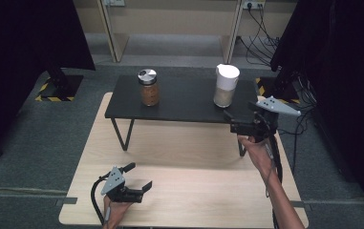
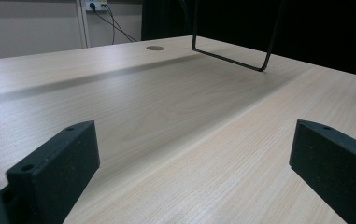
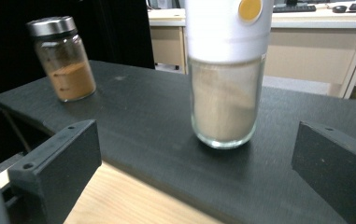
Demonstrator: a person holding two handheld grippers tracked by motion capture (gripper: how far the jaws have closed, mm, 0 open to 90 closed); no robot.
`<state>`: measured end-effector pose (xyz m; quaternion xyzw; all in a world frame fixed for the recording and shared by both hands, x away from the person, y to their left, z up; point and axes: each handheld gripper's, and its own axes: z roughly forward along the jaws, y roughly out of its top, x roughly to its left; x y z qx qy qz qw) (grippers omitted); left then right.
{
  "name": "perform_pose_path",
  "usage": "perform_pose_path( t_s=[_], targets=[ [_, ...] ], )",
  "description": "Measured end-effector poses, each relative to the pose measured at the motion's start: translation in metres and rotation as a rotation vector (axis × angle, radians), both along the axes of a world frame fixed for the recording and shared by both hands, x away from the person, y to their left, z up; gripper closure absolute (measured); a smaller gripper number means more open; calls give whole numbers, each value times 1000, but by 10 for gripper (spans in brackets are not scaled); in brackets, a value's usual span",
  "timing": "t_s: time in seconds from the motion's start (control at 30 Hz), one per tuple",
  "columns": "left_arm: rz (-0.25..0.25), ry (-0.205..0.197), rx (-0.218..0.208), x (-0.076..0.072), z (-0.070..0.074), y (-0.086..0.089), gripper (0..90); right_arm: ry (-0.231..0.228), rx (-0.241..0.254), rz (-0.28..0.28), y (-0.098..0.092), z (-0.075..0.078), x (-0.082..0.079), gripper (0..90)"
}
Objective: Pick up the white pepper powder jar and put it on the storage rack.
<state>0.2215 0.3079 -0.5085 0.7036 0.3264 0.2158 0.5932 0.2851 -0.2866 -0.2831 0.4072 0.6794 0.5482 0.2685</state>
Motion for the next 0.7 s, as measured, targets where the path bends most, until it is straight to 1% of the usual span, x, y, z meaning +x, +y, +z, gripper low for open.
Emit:
perform_pose_path(
  t_s=[0.17,0.37,0.43,0.5,0.57,0.63,0.7],
  targets=[
    [0,0,0,0,0,0,8,-15,-1,27,-6,-25,-14,15],
    [-4,1,-1,1,0,0,8,-20,35,55,-12,-57,-30,16],
    [-4,1,0,1,0,0,9,-36,50,63,-15,-68,-36,16],
    [-2,3,-1,1,0,0,8,-60,74,85,-19,-80,-42,14],
    [-2,3,-1,1,0,0,8,-74,78,97,-21,-89,-46,12],
    [-2,3,1,1,0,0,9,-76,76,106,-21,-97,-50,12],
    [-2,3,0,1,0,0,9,-66,75,110,-21,-103,-53,12]
  ],
)
